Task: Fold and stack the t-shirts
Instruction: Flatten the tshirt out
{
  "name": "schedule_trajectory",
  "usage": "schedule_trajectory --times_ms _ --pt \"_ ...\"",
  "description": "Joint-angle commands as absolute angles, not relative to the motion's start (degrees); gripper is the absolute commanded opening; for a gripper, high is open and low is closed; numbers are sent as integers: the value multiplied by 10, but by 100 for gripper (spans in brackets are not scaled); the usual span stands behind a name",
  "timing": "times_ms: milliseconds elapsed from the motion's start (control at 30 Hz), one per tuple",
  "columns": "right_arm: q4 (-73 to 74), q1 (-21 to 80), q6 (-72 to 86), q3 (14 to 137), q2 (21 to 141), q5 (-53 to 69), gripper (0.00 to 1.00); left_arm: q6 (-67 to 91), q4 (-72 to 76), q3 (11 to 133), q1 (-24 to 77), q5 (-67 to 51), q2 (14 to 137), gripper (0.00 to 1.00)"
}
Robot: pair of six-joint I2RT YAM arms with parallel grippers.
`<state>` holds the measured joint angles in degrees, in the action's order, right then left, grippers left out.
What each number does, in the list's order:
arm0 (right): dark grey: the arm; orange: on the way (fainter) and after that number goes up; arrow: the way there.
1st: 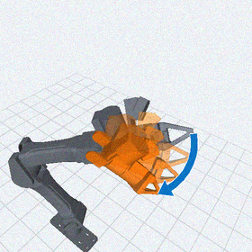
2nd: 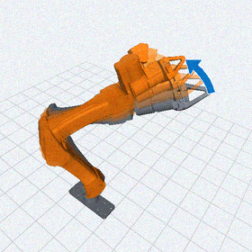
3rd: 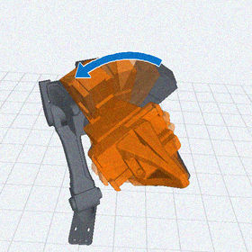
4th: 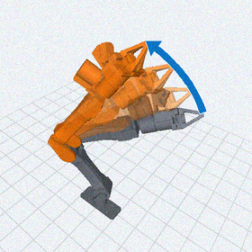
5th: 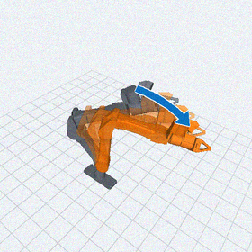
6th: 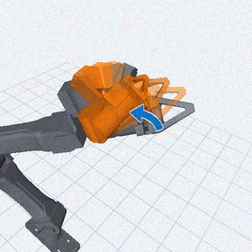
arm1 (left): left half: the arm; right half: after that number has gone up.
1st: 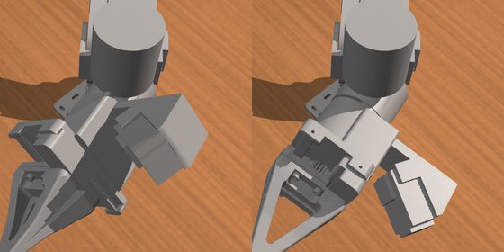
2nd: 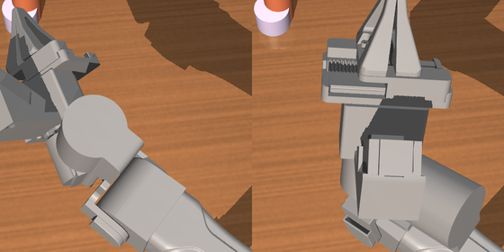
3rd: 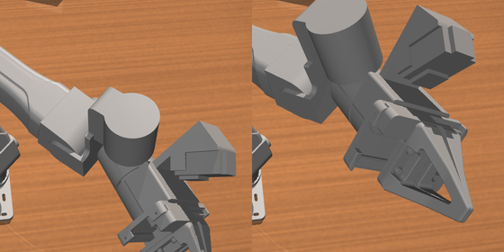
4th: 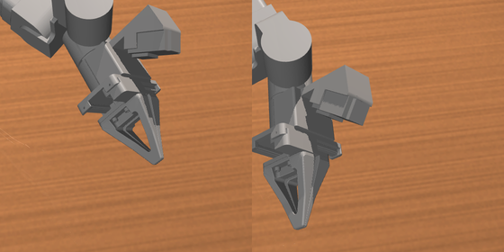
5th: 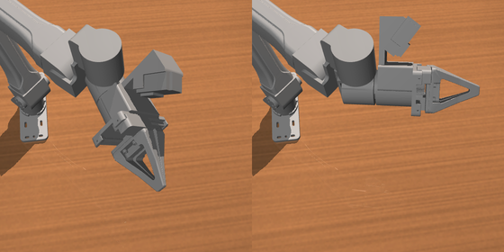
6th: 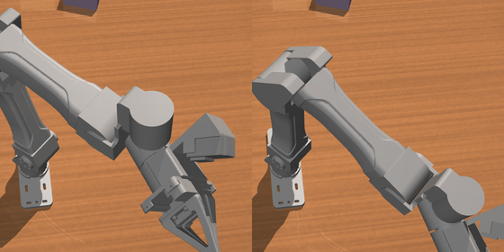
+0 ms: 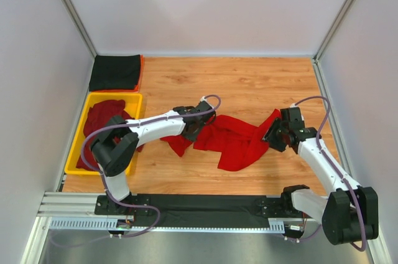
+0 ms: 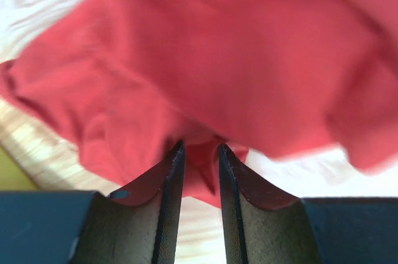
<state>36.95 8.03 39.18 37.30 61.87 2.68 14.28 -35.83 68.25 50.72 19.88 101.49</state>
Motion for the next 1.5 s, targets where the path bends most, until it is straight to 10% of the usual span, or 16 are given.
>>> schedule_trajectory --times_ms 0,333,733,1467 --pt "353 82 382 369 606 30 45 175 -394 720 468 240 1041 36" --pt "349 82 382 366 601 34 46 231 -471 761 471 313 1007 37" --pt "350 82 381 366 599 35 46 245 -323 636 492 51 918 39" --pt "355 82 374 362 582 26 47 275 -283 620 498 43 945 35"
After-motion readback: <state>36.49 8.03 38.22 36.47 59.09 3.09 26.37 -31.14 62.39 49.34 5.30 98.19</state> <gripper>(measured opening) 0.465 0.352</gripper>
